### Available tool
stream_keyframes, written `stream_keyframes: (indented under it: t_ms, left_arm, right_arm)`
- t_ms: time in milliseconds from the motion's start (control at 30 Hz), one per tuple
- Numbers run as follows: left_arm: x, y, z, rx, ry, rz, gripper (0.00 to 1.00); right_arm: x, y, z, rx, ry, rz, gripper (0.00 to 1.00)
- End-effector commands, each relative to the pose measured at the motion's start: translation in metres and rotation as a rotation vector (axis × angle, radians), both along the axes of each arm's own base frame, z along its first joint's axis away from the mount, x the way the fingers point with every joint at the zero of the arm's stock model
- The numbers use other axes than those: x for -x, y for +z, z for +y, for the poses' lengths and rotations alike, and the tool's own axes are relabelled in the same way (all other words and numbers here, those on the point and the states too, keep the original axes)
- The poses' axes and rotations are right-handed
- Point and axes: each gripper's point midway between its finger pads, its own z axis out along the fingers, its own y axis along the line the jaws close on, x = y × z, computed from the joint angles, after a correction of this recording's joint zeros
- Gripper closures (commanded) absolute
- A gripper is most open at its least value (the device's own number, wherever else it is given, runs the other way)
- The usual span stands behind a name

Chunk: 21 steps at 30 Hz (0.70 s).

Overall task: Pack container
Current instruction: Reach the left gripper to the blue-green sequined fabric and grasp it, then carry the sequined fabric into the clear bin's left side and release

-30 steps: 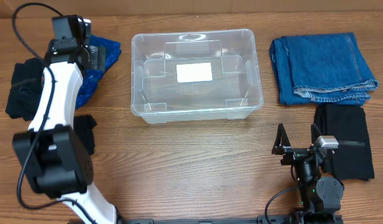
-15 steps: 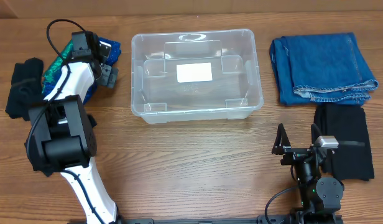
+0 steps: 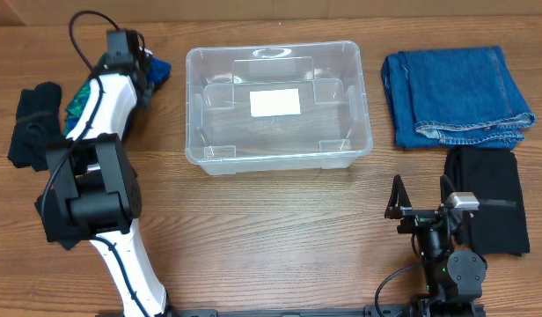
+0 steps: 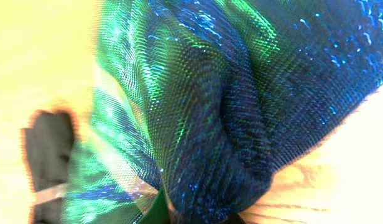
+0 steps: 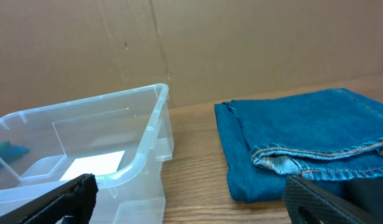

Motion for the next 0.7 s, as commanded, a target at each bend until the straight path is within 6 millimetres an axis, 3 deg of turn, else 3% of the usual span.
stream_keyframes:
  t_ms: [0, 67, 133, 233, 267, 333, 367, 400, 467, 600, 633, 667]
  left_arm:
    - [-0.035, 0.107, -0.008, 0.109, 0.069, -0.224, 0.96]
    - [-0.040, 0.163, -0.016, 0.160, 0.059, -0.300, 0.96]
    - [-0.040, 0.207, -0.022, 0.190, 0.040, -0.364, 0.96]
    - [-0.028, 0.278, -0.044, 0.245, -0.036, -0.465, 0.96]
    - [-0.023, 0.296, -0.054, 0.266, -0.075, -0.492, 0.96]
    - [-0.009, 0.333, -0.094, 0.327, -0.250, -0.532, 0.96]
    - [-0.003, 0.342, -0.114, 0.343, -0.344, -0.530, 0.96]
    - [0.008, 0.350, -0.148, 0.342, -0.492, -0.511, 0.96]
    - [0.021, 0.344, -0.190, 0.309, -0.664, -0.443, 0.96]
    - [0.048, 0.309, -0.269, 0.250, -0.943, -0.269, 0.96]
    - [0.054, 0.291, -0.290, 0.198, -1.010, -0.203, 0.96]
    - [0.055, 0.283, -0.293, 0.168, -1.017, -0.175, 0.96]
  right_arm:
    - [0.000, -0.002, 0.000, 0.000, -0.002, -0.004, 0.00]
    - [0.000, -0.002, 0.000, 0.000, -0.002, -0.004, 0.00]
    - [0.000, -0.002, 0.000, 0.000, -0.002, -0.004, 0.00]
    - [0.000, -0.002, 0.000, 0.000, -0.002, -0.004, 0.00]
    - [0.000, -0.002, 0.000, 0.000, -0.002, -0.004, 0.00]
    - [0.000, -0.002, 0.000, 0.000, -0.002, -0.004, 0.00]
    - [0.000, -0.002, 0.000, 0.000, -0.002, -0.004, 0.00]
    - [0.000, -0.002, 0.000, 0.000, -0.002, -0.004, 0.00]
    - [0.000, -0.002, 0.000, 0.000, -0.002, -0.004, 0.00]
    - [0.000, -0.002, 0.000, 0.000, -0.002, -0.004, 0.00]
    - [0.000, -0.002, 0.000, 0.000, -0.002, -0.004, 0.00]
    - [0.000, -0.002, 0.000, 0.000, -0.002, -0.004, 0.00]
